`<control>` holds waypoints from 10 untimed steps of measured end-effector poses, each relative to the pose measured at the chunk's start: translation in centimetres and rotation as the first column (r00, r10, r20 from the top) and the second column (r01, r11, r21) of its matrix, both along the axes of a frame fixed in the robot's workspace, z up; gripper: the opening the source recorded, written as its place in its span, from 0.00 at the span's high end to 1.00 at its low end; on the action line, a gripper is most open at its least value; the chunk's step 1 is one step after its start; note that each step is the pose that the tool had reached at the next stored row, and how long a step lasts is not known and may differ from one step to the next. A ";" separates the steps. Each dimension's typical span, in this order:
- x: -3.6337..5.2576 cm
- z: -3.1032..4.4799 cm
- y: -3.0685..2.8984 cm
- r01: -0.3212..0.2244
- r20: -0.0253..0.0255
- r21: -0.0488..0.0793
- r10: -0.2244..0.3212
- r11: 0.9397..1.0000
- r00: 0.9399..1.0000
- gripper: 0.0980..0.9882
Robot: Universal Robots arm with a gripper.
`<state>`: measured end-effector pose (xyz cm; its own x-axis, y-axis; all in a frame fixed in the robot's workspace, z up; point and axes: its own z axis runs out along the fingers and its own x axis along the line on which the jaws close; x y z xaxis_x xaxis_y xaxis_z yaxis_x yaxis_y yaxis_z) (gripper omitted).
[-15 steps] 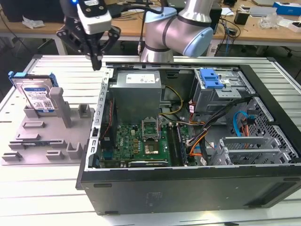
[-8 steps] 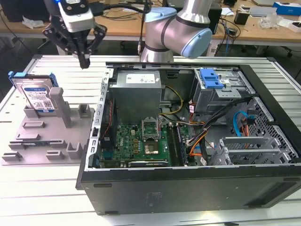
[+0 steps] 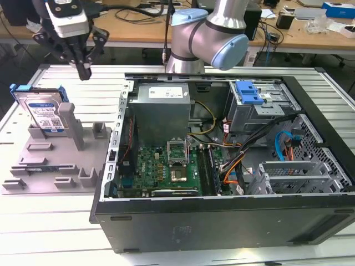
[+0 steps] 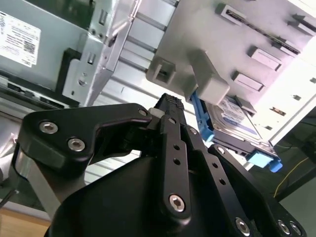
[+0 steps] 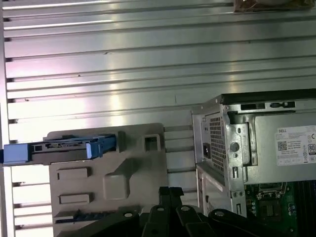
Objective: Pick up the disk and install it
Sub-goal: 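Reach for the disk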
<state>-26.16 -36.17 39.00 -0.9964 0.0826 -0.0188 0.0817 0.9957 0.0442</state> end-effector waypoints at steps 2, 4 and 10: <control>-1.24 -0.09 0.20 0.000 -0.001 0.000 0.000 1.000 1.000 0.99; -1.98 -0.14 0.33 0.001 -0.002 0.000 -0.001 1.000 1.000 0.99; -4.52 -0.33 0.78 0.001 -0.005 0.000 -0.001 1.000 1.000 0.99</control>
